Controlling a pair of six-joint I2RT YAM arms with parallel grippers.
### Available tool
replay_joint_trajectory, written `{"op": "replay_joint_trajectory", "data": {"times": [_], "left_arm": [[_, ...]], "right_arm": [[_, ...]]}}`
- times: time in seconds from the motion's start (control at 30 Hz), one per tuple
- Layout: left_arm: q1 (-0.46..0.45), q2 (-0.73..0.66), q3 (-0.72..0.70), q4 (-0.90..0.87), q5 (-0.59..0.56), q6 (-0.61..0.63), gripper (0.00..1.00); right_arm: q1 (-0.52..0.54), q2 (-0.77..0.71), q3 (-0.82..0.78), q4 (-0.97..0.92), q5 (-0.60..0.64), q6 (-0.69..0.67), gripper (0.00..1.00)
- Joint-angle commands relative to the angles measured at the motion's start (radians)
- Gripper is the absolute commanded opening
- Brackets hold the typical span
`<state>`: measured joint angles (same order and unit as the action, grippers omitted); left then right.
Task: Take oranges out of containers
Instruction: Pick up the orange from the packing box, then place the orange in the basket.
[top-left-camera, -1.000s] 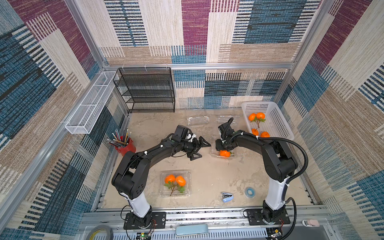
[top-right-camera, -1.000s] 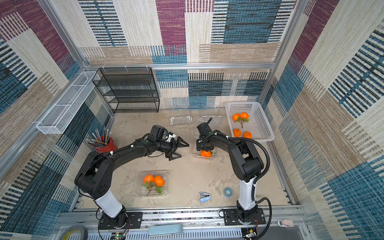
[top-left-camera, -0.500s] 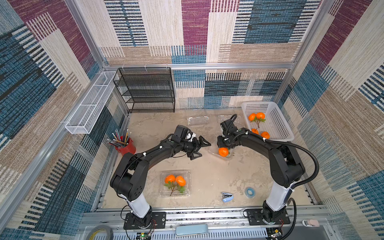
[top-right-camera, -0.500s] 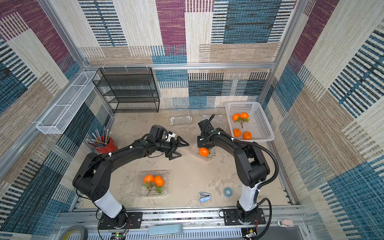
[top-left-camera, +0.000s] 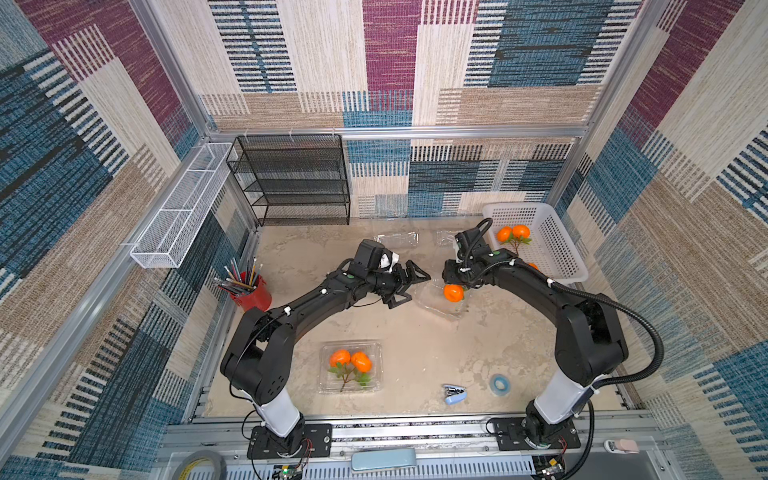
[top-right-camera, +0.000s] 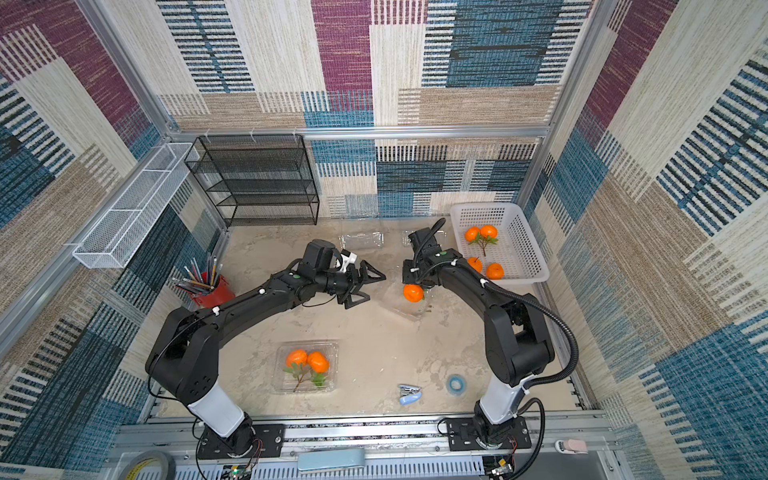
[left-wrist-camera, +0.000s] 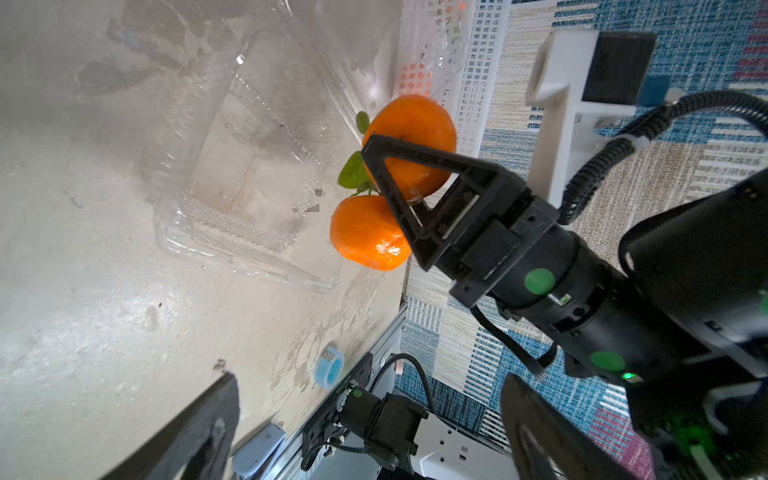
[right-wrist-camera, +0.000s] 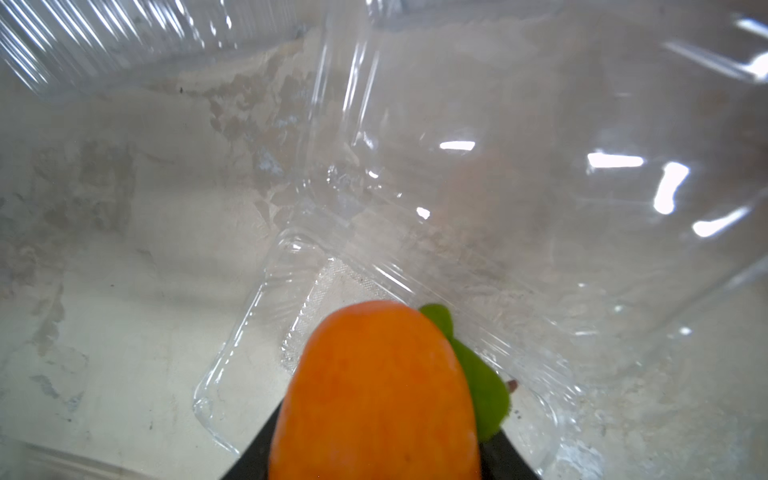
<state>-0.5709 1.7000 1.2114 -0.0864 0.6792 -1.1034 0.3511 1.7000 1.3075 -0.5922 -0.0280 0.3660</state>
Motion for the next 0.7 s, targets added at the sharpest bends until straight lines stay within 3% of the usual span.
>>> {"op": "replay_joint_trajectory", "data": {"times": [0.0, 0.3, 0.67], "left_arm": [[-0.022, 0.021, 0.06, -0.035, -0.031, -0.006, 0.99], [-0.101, 0.144, 0.321, -0.127, -0.061, -0.014, 0.99], [-0.204, 0.364, 0.735, -0.303, -0.092, 0.016, 0.99]], "right_arm": [[-0.051, -0.046, 0.016, 0.005, -0.061, 0.031, 0.49], [-0.228, -0.081, 0.119, -0.021, -0.144, 0.039, 0.49], [-0.461, 0.028, 0.225, 0.033, -0.284, 0.131, 0.49]]}}
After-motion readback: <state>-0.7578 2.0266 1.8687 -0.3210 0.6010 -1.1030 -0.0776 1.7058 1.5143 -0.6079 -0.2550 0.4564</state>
